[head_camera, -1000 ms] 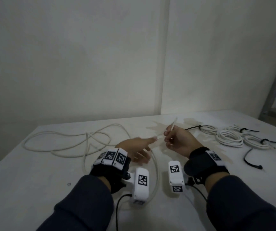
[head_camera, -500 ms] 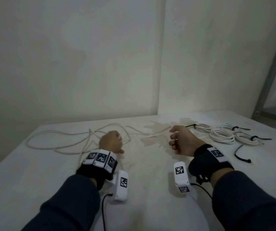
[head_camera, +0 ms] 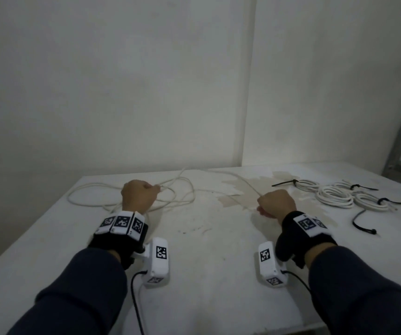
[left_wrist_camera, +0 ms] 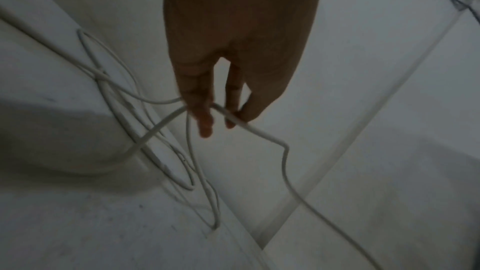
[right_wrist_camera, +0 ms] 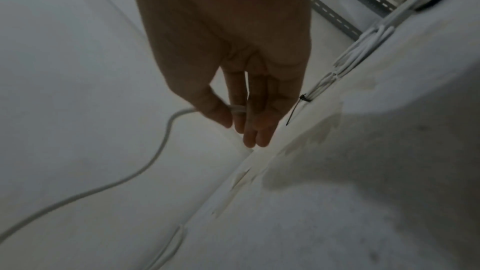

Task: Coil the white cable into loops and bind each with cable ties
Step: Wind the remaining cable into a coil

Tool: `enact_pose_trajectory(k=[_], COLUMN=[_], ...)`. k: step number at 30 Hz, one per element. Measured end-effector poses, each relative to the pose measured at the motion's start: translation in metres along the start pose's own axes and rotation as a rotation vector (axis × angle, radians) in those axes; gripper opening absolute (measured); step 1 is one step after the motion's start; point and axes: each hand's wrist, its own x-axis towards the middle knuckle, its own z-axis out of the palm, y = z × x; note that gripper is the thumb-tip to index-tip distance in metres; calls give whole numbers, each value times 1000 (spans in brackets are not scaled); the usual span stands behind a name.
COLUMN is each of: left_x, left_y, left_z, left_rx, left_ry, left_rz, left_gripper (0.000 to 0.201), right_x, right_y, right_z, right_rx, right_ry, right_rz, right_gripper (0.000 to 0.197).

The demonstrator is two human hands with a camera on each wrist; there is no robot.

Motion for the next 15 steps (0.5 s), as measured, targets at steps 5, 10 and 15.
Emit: enact_pose_trajectory(k=[5,10,15], left_x=[-24,-52,-74], left_y=[23,54,52], left_z=[3,27,54], left_rx=[329,47,-322], left_ry=[-99,-491,-805], left_rz=[-6,-63,-374], left_gripper=[50,45,52], right_x=[-22,-30,-26], right_y=[-10,-16,-8], right_z=[4,-7,-16], right_rx=[751,1189,1188], right_ry=[-2,-99,-79], right_rz=[138,172,110], right_gripper=[25,38,15])
